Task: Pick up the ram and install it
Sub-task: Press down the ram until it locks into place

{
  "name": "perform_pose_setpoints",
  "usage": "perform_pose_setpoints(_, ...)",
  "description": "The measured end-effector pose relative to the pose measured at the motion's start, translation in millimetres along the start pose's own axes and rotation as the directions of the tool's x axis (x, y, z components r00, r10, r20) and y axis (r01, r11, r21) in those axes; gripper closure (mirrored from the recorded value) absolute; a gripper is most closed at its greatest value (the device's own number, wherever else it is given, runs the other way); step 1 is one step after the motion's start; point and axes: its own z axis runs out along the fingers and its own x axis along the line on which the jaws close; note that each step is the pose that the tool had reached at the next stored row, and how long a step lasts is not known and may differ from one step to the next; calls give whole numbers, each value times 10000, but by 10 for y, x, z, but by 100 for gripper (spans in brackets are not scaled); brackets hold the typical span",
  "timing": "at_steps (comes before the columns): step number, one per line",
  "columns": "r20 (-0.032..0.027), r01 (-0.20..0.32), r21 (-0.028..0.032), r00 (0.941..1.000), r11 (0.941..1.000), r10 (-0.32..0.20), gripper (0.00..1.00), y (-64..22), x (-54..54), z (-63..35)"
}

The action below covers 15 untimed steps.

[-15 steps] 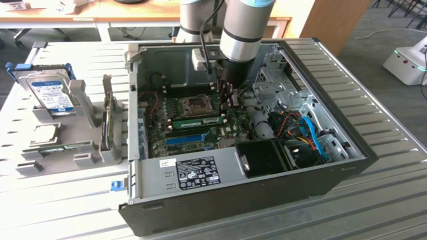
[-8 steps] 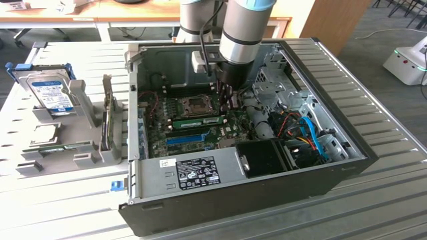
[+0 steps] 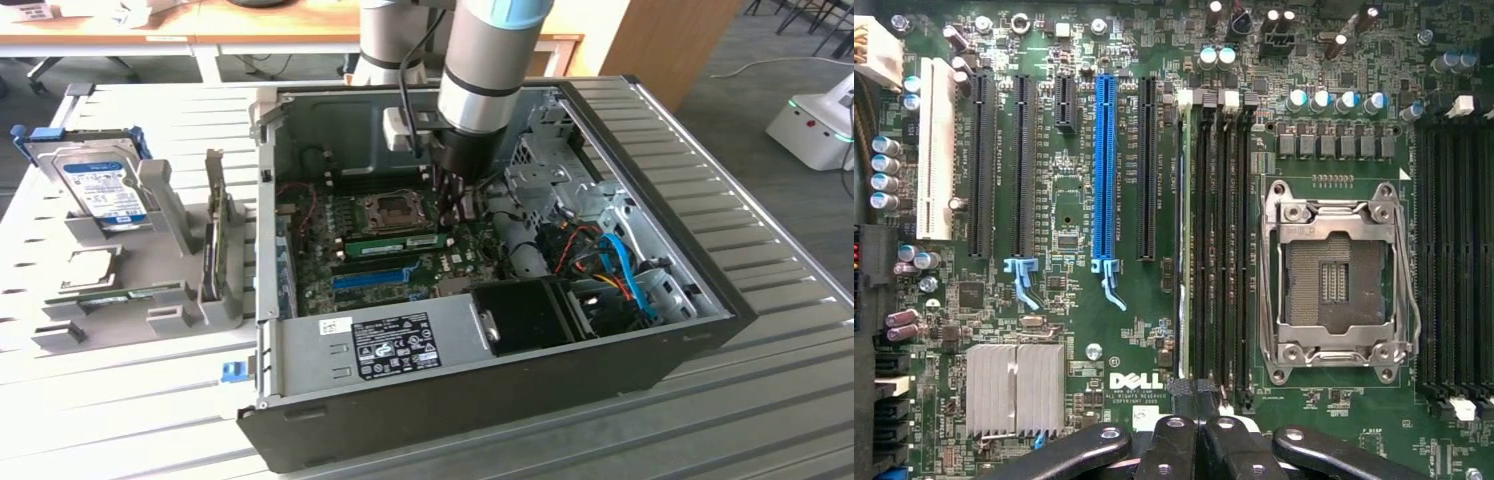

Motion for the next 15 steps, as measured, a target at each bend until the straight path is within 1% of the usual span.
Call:
perform_pose_setpoints(5,-1,0,0,10000,10000,0,89,0,0,5)
perform_pose_setpoints(9,0,0,1,10000,10000,0,89,0,-33,8)
perform_pose_setpoints(15,-1,0,0,10000,10000,0,89,0,-33,8)
